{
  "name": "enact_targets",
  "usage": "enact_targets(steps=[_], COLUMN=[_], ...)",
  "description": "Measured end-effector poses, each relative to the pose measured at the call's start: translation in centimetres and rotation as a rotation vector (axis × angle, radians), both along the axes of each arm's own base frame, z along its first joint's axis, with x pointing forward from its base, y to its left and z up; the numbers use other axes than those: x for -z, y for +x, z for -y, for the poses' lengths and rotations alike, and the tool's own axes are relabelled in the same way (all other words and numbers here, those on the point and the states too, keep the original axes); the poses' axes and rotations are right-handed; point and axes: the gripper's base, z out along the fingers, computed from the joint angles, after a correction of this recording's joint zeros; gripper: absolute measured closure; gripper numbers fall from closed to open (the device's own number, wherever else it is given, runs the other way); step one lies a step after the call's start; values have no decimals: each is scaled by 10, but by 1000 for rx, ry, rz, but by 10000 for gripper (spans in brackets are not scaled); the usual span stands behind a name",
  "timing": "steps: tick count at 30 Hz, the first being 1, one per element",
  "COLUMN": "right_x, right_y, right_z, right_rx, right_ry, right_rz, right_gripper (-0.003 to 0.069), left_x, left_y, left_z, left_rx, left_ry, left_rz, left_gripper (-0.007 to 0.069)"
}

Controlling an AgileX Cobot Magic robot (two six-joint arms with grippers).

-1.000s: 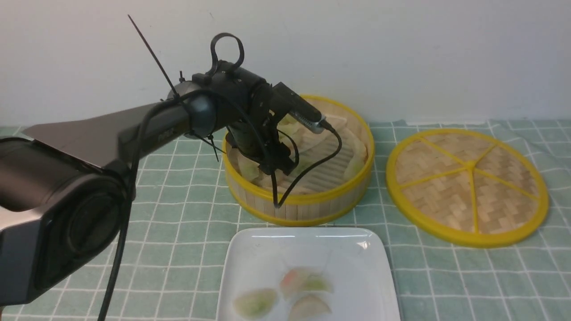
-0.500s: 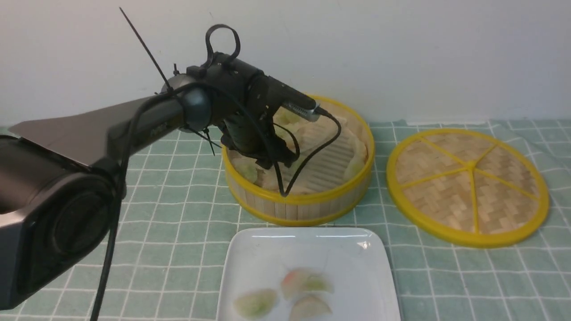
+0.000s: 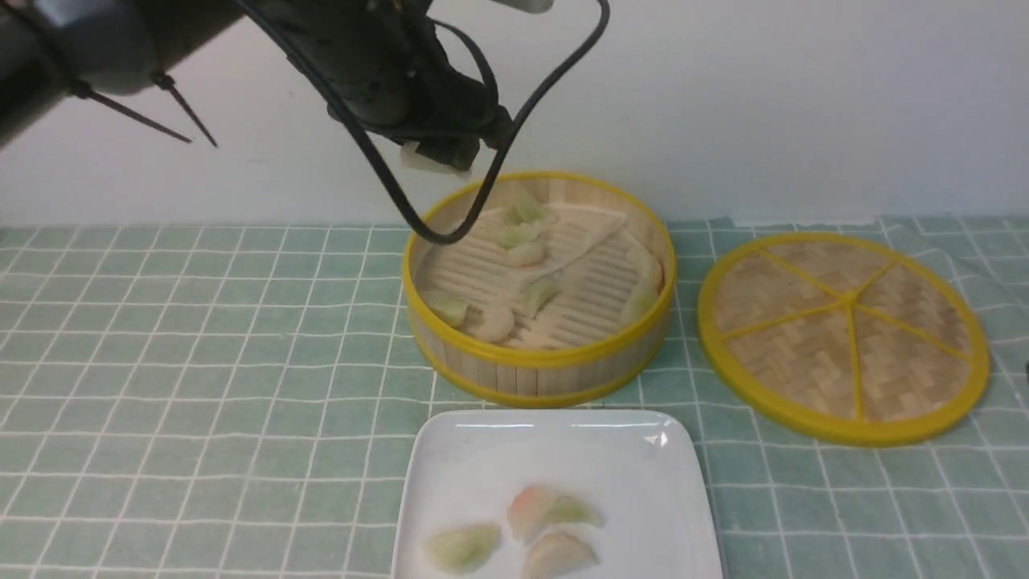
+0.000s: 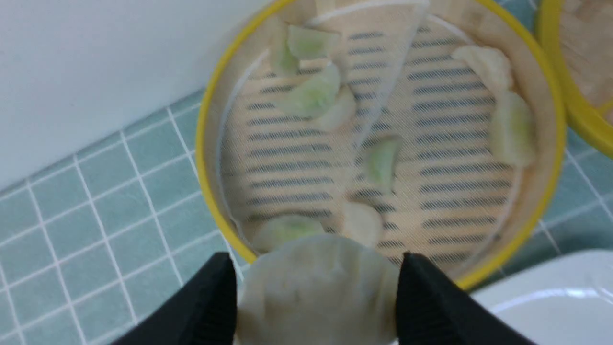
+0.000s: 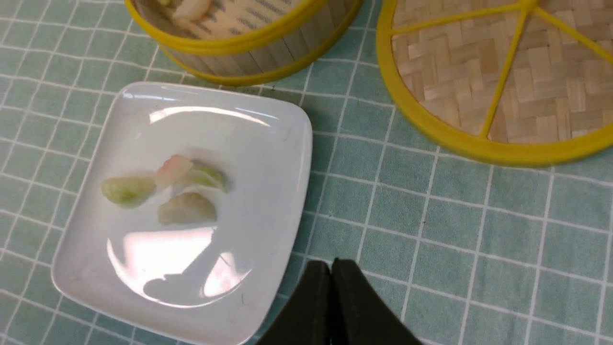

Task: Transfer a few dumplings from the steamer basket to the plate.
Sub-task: Use the left arm to put the dumpling into the plate

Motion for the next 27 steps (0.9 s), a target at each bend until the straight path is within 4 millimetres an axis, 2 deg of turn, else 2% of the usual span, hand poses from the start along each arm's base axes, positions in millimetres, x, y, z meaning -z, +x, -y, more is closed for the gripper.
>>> enact_targets(steps=[2,4,6,10,13,18,27], right_x=[-10,-19,-28,-29,-26,-25,-25], right_y=[8,19,29,40,45,47,47], right_z=[-1,-2,-3,-4,-5,-8,-8], right_rx=[-8,-13,-22,-34,-42,-67,-106], right_ry=[-2,-5,-11,-12,-12,5,-13], right_rz=[0,11,28,18,-1,-3,14], right_gripper=[673,673,673,673,673,673,673], left_x=[3,17,45,96,124,154,191], left_y=[-14,-29,-49,-81,-94,-111,-125], left_z=[-1,-2,-4,-9,-7,8,38], left_rx=[33,65,90,89,104,200,301], left_ry=[-16,-44,-78,-140,-183,-145,-46], left_rz=[-58,-138,-243,-377,-435,-497,-570], left_gripper=[239,239,239,239,239,239,236])
